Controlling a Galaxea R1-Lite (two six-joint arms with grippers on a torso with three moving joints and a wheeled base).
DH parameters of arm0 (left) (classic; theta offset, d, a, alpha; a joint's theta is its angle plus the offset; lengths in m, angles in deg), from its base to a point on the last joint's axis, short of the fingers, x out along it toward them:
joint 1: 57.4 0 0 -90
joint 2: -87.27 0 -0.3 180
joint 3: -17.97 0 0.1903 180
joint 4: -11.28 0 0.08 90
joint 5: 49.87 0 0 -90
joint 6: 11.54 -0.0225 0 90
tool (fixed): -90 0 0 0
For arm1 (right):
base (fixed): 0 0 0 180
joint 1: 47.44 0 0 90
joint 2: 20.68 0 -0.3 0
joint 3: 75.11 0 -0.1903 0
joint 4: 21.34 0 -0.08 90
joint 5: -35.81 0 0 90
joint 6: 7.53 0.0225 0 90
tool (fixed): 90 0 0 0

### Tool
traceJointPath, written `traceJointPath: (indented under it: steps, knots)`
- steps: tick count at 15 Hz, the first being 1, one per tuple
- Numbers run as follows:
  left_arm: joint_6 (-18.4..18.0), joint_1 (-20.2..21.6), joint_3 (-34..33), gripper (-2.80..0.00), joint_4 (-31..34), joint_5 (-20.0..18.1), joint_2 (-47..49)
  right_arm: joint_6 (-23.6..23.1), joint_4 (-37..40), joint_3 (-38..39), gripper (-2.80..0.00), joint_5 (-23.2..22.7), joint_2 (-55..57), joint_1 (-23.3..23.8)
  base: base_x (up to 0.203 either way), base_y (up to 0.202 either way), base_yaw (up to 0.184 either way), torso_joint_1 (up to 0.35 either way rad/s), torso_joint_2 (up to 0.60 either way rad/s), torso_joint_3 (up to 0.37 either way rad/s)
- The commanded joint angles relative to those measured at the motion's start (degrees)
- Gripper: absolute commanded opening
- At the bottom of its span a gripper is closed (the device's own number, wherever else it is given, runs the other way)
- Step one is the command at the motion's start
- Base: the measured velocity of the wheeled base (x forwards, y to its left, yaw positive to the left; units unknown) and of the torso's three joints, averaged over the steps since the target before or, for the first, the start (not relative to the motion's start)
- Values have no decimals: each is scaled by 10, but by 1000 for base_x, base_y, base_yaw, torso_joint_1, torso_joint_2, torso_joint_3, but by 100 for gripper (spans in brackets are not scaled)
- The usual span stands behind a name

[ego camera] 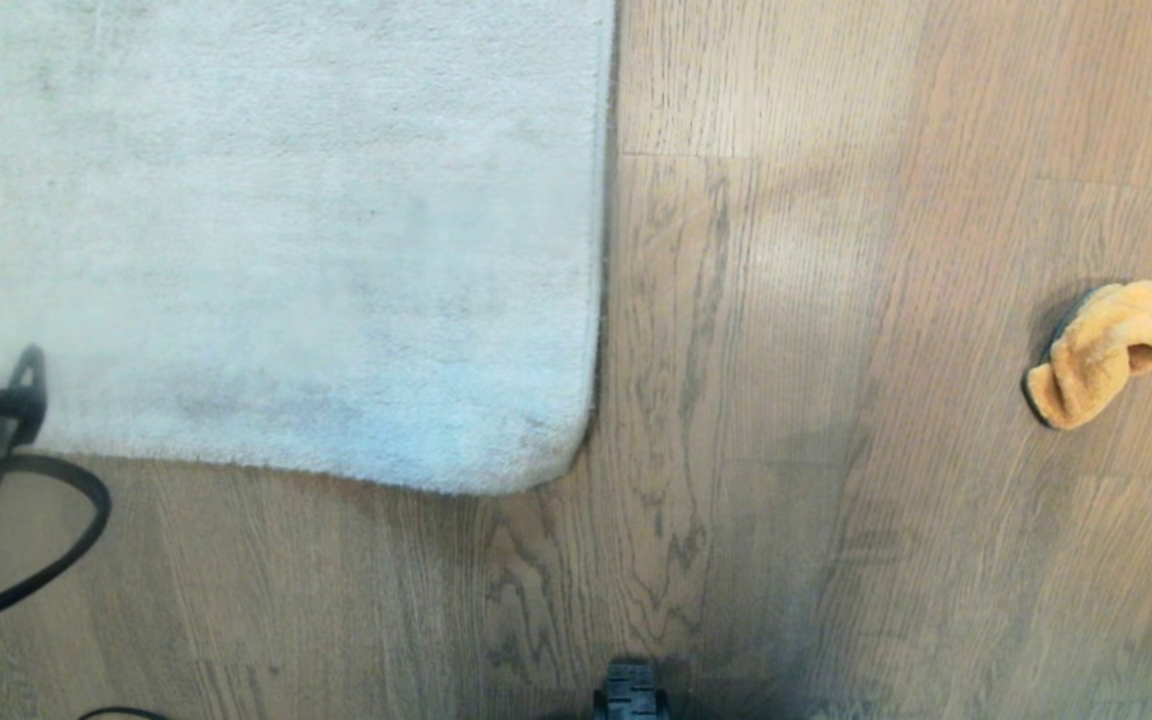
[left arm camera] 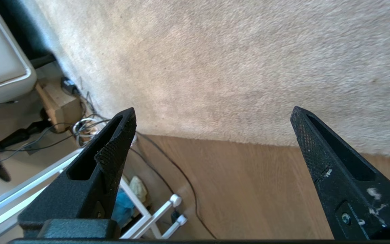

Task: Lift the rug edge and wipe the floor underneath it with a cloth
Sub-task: Lay down the carpet

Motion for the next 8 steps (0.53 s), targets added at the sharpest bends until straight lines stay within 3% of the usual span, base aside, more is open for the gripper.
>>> traceJointPath:
  steps: [1, 8]
  knots:
    - [0, -12, -3, 0, -2, 2, -9, 0, 0, 0, -280, 0, 1, 0, 0, 0, 0, 0, 0, 0]
    - [-1, -58, -23, 0, 3, 3, -10, 0, 0, 0, -280, 0, 1, 0, 0, 0, 0, 0, 0, 0]
